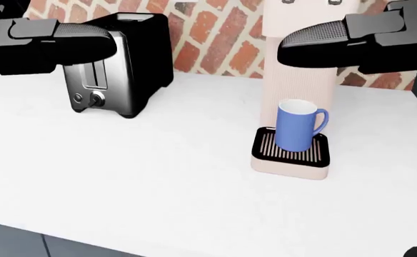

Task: Press the button on the coffee machine to serve coffee.

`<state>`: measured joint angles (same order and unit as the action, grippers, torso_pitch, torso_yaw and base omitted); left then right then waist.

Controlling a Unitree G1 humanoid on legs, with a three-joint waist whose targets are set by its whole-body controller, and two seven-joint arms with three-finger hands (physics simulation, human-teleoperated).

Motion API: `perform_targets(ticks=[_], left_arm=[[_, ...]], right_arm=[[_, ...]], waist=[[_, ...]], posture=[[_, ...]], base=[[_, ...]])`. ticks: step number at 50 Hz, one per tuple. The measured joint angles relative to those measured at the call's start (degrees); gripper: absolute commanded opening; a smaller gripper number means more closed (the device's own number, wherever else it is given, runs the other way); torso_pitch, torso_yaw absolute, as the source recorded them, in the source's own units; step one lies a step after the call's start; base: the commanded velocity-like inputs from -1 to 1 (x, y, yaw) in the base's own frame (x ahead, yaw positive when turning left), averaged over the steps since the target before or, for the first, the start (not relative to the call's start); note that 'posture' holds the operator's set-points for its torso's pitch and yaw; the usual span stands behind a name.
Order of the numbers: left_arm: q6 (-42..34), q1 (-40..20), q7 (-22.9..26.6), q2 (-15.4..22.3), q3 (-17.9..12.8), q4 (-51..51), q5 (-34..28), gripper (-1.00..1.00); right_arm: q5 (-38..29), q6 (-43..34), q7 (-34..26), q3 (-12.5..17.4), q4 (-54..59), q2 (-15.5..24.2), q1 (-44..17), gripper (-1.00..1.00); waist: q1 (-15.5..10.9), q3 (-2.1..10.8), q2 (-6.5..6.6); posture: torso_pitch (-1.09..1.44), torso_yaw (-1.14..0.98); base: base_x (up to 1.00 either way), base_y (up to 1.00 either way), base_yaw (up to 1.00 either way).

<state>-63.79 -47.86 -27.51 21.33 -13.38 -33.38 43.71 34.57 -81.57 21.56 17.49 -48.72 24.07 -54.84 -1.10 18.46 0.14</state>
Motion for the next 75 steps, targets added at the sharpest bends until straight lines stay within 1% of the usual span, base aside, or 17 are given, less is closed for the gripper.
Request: perform_targets(ticks=[10,17,25,30,33,37,43,46,58,70,75], left_arm=[[0.17,0.28,0.47,-0.25,0.05,0.16,-0.12,1.00],[0.31,-0.25,-0.47,-0.09,-0.61,-0.53,1.01,1.00],[1.03,0.06,-0.75,0.39,-0.24,0.10,1.42,1.00],[0.92,-0.20,-1.25,0.77,-0.66,-0.23,2.36,1.00],[0.78,-0.55,-1.86,1.10,-1.03,-0.17,3.10,1.00],[1.09,-0.59,-2.50,1.43,-0.88,-0.15,3.83,1.00],[1.85,-0.04,-2.43,1.39,-0.18,0.54,3.81,1.00],[1.77,-0.14,-2.42,1.41,-0.29,0.58,3.98,1.00],[1.76,-0.19,-3.07,1.66,-0.57,0.14,4.50,1.00],[2.19,-0.17,-3.41,2.08,-0.52,0.42,5.10,1.00],[2.25,-0.30,-3.39,2.15,-0.59,0.38,5.15,1.00]], right_arm=[[0.40,0.02,0.28,0.15,-0.23,0.12,0.00,1.00],[0.42,0.55,0.53,-0.28,-0.42,-0.13,0.57,1.00],[0.54,0.45,1.04,-1.99,-0.01,-2.10,-0.17,1.00],[-0.11,-0.32,1.03,-4.62,0.73,-3.31,-2.54,1.00],[-1.52,0.03,0.62,-7.04,1.38,-4.53,-2.93,1.00],[-3.80,0.04,-1.02,-9.21,2.49,-6.24,-3.32,1.00],[-6.83,-2.70,-3.34,-10.30,3.61,-9.57,-6.90,1.00],[-8.12,-3.71,-4.87,-11.33,3.89,-10.04,-7.73,1.00],[-15.48,-5.18,-10.97,-14.76,2.96,-12.61,-4.75,1.00],[-21.63,-5.92,-15.41,-16.10,2.50,-15.98,-2.09,1.00],[-23.79,-6.31,-16.58,-15.48,4.14,-16.62,-2.52,1.00]], waist=[[-0.18,2.18,-0.05],[-0.28,2.87,-0.05],[-0.35,2.83,0.12],[-0.33,2.80,0.23],[-0.34,2.82,0.28],[-0.43,2.75,0.35],[-0.52,2.63,0.67],[-0.52,2.67,0.64],[-0.54,2.75,0.90],[-0.42,3.05,1.07],[-0.39,3.02,1.22]], posture=[[-0.65,0.00],[-0.65,0.00],[-0.65,0.00],[-0.65,0.00],[-0.65,0.00],[-0.65,0.00],[-0.65,0.00],[-0.65,0.00],[-0.65,0.00],[-0.65,0.00],[-0.65,0.00]], base=[[0.00,0.00,0.00],[0.00,0.00,0.00],[0.00,0.00,0.00],[0.00,0.00,0.00],[0.00,0.00,0.00],[0.00,0.00,0.00],[0.00,0.00,0.00],[0.00,0.00,0.00],[0.00,0.00,0.00],[0.00,0.00,0.00],[0.00,0.00,0.00]])
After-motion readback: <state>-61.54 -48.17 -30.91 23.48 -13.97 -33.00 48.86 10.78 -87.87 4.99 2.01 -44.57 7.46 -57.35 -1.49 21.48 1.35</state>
